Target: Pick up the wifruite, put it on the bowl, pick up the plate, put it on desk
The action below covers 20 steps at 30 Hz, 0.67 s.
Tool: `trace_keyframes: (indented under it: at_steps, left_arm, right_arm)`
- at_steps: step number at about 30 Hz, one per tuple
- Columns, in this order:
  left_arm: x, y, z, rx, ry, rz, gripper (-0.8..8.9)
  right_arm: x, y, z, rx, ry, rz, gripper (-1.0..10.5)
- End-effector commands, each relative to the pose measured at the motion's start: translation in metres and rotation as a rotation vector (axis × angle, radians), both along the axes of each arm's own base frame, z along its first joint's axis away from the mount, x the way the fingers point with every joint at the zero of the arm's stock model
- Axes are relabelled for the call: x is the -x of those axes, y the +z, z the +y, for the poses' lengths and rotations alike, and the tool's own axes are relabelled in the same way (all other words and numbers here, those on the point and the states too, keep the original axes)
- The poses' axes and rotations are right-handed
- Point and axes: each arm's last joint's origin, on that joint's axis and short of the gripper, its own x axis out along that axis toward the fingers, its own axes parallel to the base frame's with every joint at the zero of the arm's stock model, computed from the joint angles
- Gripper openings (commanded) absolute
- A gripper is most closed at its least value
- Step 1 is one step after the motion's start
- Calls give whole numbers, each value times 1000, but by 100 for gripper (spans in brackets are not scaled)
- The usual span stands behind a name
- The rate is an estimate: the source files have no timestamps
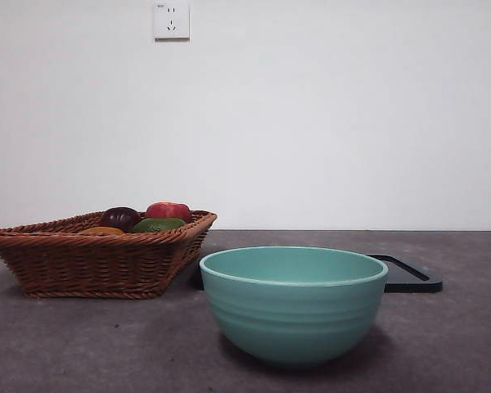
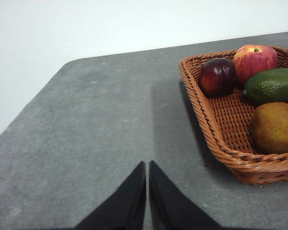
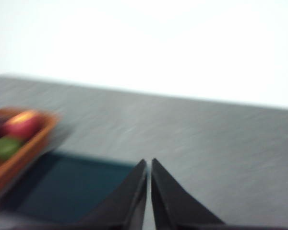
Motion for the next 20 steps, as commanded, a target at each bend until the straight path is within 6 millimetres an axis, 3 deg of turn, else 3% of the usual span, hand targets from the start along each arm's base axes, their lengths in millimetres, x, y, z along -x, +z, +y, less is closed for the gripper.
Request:
trace_keyframes:
  at_steps: [1,12,20]
  left_arm:
    - [-1,-8,0,5,5,26,9]
    - [-1,-8,0,5,5,26,9]
    - [-1,-8,0,5,5,26,9]
  right_arm:
    - [4,-16,-6,27,-78,-96,5]
    - [0,-104,-13,21,-157,-218,5]
    - [-10,-144,-13,19,-156,-117,5]
